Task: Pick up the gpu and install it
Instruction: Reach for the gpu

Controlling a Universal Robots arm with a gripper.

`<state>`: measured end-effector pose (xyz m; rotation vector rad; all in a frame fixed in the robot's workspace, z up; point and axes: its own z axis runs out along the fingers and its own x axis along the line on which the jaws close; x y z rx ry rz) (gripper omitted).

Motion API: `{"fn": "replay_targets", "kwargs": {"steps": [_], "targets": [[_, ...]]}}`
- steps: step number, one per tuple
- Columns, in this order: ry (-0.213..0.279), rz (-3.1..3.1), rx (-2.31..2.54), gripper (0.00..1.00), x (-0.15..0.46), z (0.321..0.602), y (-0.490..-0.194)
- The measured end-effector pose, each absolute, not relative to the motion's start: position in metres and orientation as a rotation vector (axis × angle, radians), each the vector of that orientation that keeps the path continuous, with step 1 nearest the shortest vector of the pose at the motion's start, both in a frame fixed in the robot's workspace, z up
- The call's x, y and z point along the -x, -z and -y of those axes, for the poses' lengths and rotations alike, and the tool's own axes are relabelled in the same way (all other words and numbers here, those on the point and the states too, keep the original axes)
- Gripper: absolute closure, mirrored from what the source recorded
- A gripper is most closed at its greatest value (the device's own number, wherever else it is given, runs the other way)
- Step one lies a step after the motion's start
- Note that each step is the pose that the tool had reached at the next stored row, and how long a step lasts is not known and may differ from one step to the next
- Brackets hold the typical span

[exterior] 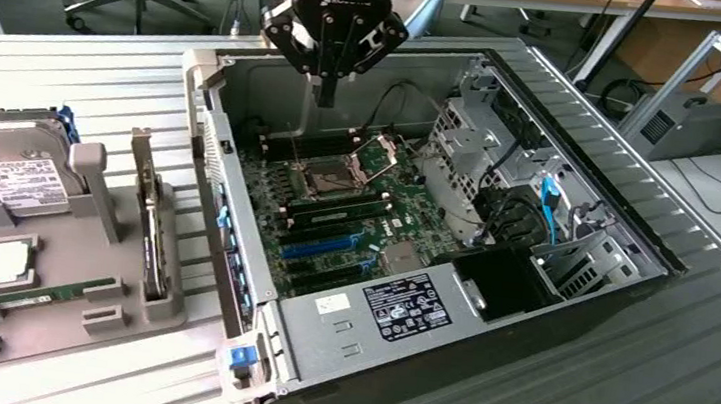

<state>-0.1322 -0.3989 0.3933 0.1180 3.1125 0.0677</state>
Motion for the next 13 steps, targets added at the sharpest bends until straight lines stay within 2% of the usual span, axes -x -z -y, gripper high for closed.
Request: {"fn": "replay_targets", "kwargs": {"steps": [13], "targets": [[-0.068, -3.112, -0.118, 0.89, 0.152, 0.399, -0.393]]}}
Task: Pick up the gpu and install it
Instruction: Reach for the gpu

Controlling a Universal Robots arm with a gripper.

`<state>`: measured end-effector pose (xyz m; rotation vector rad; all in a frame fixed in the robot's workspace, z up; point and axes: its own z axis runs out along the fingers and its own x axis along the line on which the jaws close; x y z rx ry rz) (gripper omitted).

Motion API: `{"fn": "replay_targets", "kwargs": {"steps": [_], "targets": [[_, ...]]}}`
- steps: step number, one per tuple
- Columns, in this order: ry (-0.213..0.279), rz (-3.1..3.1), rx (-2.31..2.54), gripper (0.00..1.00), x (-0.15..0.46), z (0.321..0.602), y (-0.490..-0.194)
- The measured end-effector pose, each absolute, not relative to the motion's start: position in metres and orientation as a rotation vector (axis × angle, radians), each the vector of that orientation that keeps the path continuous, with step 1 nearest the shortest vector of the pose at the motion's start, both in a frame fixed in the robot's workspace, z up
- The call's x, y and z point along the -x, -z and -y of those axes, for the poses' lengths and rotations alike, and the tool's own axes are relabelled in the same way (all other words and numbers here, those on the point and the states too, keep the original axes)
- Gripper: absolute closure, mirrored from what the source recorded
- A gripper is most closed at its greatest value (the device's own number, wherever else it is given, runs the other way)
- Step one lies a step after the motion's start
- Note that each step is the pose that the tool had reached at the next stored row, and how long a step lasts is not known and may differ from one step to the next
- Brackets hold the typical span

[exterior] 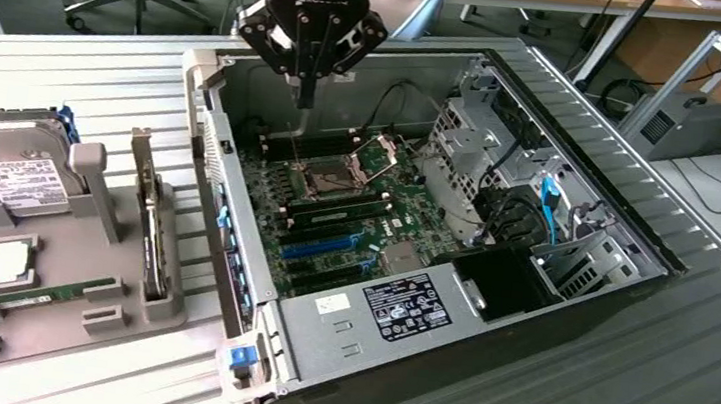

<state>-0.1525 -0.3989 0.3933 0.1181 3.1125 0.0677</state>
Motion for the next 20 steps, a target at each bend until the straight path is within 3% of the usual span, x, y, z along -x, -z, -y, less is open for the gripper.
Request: {"fn": "replay_targets", "kwargs": {"steps": [20], "targets": [[-0.068, -3.112, -0.118, 0.89, 0.192, 0.399, -0.393]]}}
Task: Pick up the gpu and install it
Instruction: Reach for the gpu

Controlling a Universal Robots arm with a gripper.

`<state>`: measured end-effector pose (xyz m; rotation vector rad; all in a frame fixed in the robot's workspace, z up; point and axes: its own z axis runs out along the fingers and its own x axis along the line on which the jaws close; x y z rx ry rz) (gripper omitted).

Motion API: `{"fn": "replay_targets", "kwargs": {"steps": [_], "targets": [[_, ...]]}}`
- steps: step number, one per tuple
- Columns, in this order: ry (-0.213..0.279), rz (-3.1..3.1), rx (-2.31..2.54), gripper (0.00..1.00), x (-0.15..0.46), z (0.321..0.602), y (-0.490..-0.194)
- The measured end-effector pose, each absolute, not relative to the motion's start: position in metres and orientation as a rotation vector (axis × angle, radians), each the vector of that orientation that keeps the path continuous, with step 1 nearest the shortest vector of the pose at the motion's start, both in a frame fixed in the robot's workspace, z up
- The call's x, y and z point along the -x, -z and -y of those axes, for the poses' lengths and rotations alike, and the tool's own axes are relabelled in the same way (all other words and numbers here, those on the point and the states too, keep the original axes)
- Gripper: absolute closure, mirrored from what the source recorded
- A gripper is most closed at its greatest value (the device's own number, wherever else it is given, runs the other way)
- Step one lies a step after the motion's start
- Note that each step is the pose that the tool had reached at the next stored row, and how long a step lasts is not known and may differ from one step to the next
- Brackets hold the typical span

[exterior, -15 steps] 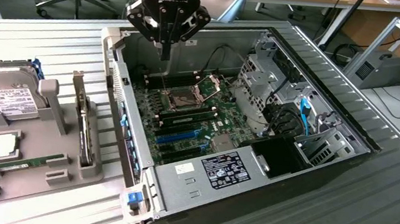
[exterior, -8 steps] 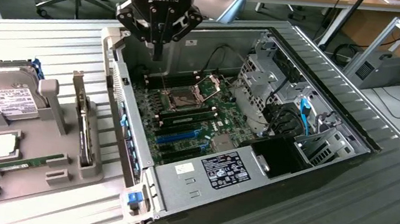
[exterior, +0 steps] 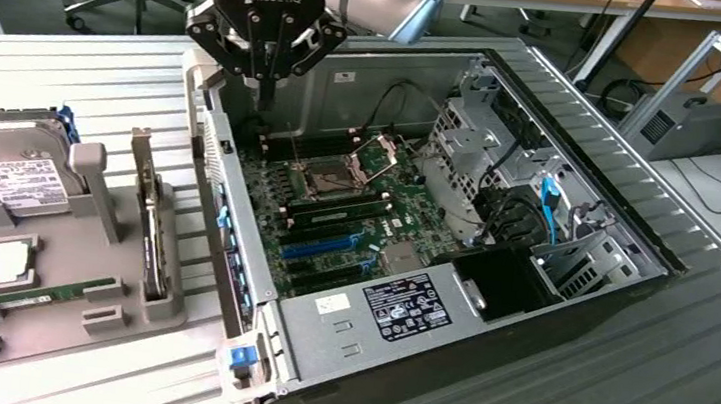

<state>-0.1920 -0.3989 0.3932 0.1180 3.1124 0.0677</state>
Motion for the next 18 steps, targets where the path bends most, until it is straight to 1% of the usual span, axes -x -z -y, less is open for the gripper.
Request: {"fn": "replay_targets", "kwargs": {"steps": [18], "targets": [[-0.068, -3.113, -0.118, 0.89, 0.232, 0.399, -0.393]]}}
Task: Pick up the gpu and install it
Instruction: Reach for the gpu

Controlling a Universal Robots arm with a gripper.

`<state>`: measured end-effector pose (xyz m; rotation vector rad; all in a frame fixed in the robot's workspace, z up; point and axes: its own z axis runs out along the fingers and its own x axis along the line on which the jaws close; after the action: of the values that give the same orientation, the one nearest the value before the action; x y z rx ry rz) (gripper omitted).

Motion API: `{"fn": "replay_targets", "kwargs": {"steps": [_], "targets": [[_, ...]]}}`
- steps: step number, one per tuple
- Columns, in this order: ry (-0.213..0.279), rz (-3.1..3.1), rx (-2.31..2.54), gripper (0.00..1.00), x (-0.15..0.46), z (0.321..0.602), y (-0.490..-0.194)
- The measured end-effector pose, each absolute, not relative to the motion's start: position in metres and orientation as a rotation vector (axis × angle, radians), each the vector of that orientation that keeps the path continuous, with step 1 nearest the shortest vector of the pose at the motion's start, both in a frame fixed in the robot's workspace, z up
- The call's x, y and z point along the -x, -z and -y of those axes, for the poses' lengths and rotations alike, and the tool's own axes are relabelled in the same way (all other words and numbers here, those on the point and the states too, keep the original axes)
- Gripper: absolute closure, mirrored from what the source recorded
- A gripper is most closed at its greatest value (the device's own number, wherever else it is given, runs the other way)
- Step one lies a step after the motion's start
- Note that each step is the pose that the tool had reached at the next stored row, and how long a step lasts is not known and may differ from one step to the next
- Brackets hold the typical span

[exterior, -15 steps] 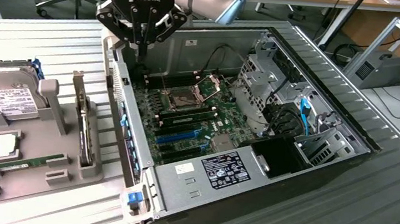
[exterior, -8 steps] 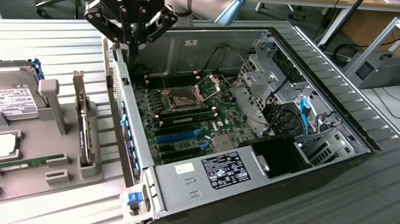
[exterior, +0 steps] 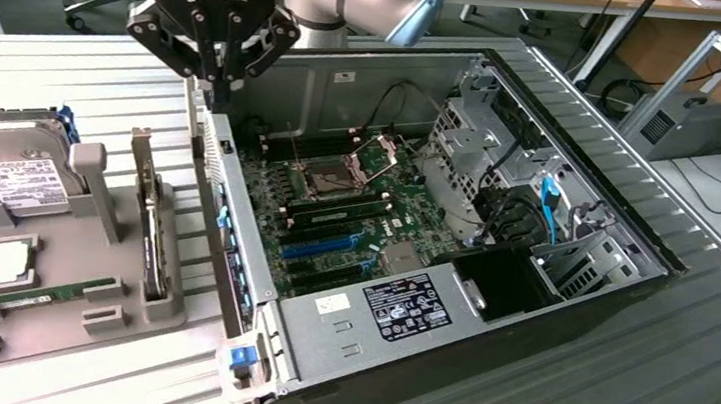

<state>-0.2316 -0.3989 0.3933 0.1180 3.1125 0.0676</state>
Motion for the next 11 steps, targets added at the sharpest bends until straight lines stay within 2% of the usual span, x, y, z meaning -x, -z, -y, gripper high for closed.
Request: {"fn": "replay_targets", "kwargs": {"steps": [11], "targets": [[-0.068, -3.113, -0.118, 0.89, 0.256, 0.399, -0.393]]}}
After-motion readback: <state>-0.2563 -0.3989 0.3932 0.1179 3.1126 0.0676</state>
